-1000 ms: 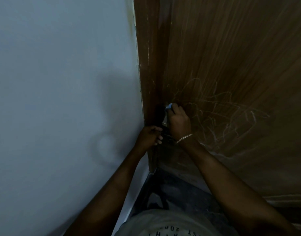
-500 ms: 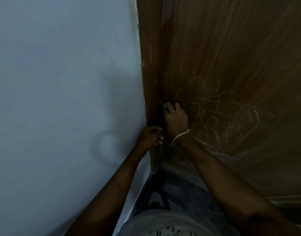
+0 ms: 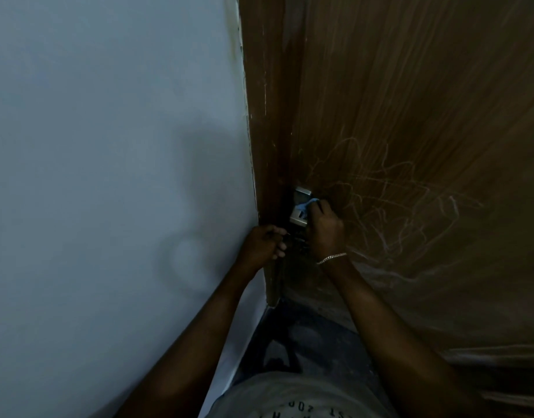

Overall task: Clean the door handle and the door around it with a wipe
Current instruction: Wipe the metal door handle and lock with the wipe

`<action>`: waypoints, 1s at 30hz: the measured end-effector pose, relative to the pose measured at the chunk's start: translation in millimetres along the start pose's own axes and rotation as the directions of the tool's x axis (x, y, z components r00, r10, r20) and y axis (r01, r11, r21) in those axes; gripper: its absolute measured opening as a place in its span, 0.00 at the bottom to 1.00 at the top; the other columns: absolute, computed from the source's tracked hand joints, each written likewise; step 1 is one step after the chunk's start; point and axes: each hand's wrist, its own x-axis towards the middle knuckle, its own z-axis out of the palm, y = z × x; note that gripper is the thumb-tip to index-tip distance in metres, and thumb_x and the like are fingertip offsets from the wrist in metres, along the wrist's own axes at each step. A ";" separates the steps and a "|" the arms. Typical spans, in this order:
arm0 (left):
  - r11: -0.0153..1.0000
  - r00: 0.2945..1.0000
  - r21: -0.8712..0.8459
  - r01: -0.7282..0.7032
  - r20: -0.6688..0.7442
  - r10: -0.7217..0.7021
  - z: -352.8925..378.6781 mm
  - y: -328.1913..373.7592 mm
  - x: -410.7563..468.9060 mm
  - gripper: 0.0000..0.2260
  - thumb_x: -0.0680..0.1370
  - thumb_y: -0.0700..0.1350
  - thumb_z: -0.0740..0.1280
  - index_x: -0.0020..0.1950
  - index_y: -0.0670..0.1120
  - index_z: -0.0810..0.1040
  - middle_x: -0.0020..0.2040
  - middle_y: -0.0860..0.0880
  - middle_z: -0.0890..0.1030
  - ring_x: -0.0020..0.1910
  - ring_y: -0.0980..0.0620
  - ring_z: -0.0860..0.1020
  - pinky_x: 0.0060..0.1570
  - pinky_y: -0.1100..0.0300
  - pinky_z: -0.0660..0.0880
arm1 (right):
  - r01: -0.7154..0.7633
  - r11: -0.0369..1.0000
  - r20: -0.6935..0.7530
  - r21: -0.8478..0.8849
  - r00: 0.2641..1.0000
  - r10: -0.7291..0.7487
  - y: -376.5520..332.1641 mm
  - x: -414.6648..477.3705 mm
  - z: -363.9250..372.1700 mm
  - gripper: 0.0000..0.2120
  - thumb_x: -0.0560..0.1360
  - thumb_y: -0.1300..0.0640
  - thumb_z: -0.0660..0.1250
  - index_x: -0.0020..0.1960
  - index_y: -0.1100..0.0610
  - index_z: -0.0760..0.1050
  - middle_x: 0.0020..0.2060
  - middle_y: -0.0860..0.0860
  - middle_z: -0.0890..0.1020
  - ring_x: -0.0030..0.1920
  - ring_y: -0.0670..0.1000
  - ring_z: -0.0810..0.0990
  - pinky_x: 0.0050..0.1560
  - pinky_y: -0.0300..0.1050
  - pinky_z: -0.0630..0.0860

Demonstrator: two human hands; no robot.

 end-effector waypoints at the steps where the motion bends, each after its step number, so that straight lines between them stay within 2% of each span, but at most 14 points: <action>1: 1.000 1.000 -0.002 -0.004 -0.004 0.004 -1.1 -0.5 -0.6 0.11 0.82 0.40 0.59 0.61 0.42 0.78 0.41 0.45 0.81 0.36 0.51 0.79 0.37 0.61 0.74 | -0.034 0.999 0.004 0.031 0.999 0.034 0.3 -0.2 1.5 0.12 0.72 0.69 0.70 0.56 0.64 0.79 0.52 0.61 0.81 0.46 0.59 0.83 0.41 0.49 0.80; 5: 1.000 1.000 -0.006 -0.010 -0.002 0.010 -3.8 -0.7 -2.6 0.11 0.83 0.39 0.59 0.61 0.41 0.78 0.40 0.45 0.80 0.35 0.51 0.79 0.37 0.61 0.75 | -0.099 0.993 -0.021 0.060 0.995 0.101 -1.2 5.4 1.5 0.12 0.72 0.68 0.71 0.55 0.64 0.79 0.50 0.61 0.82 0.43 0.60 0.83 0.38 0.49 0.82; 9: 1.000 1.000 -0.008 0.010 0.001 -0.010 -0.5 0.5 -3.2 0.12 0.83 0.40 0.59 0.61 0.41 0.78 0.41 0.45 0.81 0.38 0.50 0.79 0.40 0.60 0.75 | -0.118 0.990 0.027 0.082 0.993 0.116 -4.4 0.6 1.2 0.11 0.73 0.70 0.68 0.55 0.64 0.79 0.49 0.62 0.83 0.45 0.62 0.84 0.41 0.49 0.80; 11: 1.000 1.000 0.000 0.008 0.011 -0.008 0.9 0.8 -3.3 0.12 0.83 0.40 0.59 0.62 0.41 0.78 0.41 0.45 0.80 0.37 0.50 0.79 0.40 0.60 0.75 | -0.121 0.985 -0.023 0.125 0.992 0.125 -6.1 5.1 -0.9 0.08 0.74 0.70 0.67 0.52 0.64 0.79 0.46 0.60 0.83 0.43 0.60 0.84 0.41 0.48 0.79; 13: 1.000 1.000 0.003 0.007 0.012 -0.007 1.7 1.3 -2.4 0.12 0.83 0.39 0.58 0.61 0.41 0.78 0.39 0.46 0.80 0.36 0.51 0.79 0.39 0.60 0.75 | -0.080 0.981 -0.109 0.179 0.989 0.100 -8.3 10.8 -4.5 0.08 0.74 0.69 0.67 0.52 0.63 0.79 0.47 0.58 0.83 0.45 0.56 0.83 0.43 0.47 0.81; 15: 1.000 1.000 0.006 0.006 0.010 -0.006 1.7 1.9 -2.0 0.12 0.83 0.39 0.59 0.61 0.41 0.78 0.39 0.46 0.80 0.35 0.52 0.79 0.39 0.61 0.75 | -0.065 0.978 -0.128 0.200 0.987 0.092 -10.3 13.5 -6.6 0.09 0.74 0.68 0.68 0.53 0.62 0.79 0.50 0.57 0.82 0.47 0.54 0.83 0.45 0.45 0.81; 20: 1.000 1.000 0.019 -0.014 0.021 0.014 2.7 4.1 -2.9 0.12 0.83 0.39 0.58 0.62 0.40 0.78 0.40 0.46 0.80 0.35 0.52 0.79 0.39 0.61 0.74 | -0.213 0.964 0.002 0.158 0.976 0.216 -9.6 6.6 -1.0 0.07 0.75 0.68 0.66 0.51 0.60 0.80 0.46 0.57 0.84 0.44 0.57 0.84 0.42 0.39 0.72; 22: 1.000 1.000 0.012 -0.022 0.020 0.022 1.2 5.5 -3.4 0.12 0.83 0.39 0.58 0.62 0.40 0.78 0.39 0.45 0.80 0.35 0.52 0.78 0.39 0.61 0.74 | -0.232 0.949 -0.035 0.214 0.969 0.245 -10.5 10.3 -3.1 0.06 0.75 0.67 0.67 0.49 0.60 0.80 0.44 0.56 0.84 0.43 0.55 0.84 0.42 0.36 0.71; 25: 1.000 1.000 0.004 -0.020 0.011 0.020 0.7 8.8 -1.2 0.12 0.82 0.38 0.58 0.61 0.40 0.78 0.39 0.45 0.80 0.35 0.51 0.78 0.39 0.61 0.75 | -0.185 0.950 -0.131 0.250 0.966 0.222 -12.4 12.3 -8.7 0.05 0.76 0.65 0.67 0.49 0.58 0.80 0.43 0.55 0.84 0.41 0.51 0.83 0.42 0.29 0.65; 30: 1.000 1.000 0.009 -0.019 0.021 0.019 2.3 11.1 0.7 0.12 0.82 0.38 0.59 0.62 0.41 0.77 0.39 0.46 0.80 0.35 0.51 0.79 0.39 0.60 0.75 | -0.336 0.936 0.016 0.106 0.942 0.336 -12.6 12.9 -6.5 0.04 0.74 0.63 0.69 0.48 0.57 0.79 0.41 0.56 0.85 0.40 0.59 0.84 0.36 0.42 0.72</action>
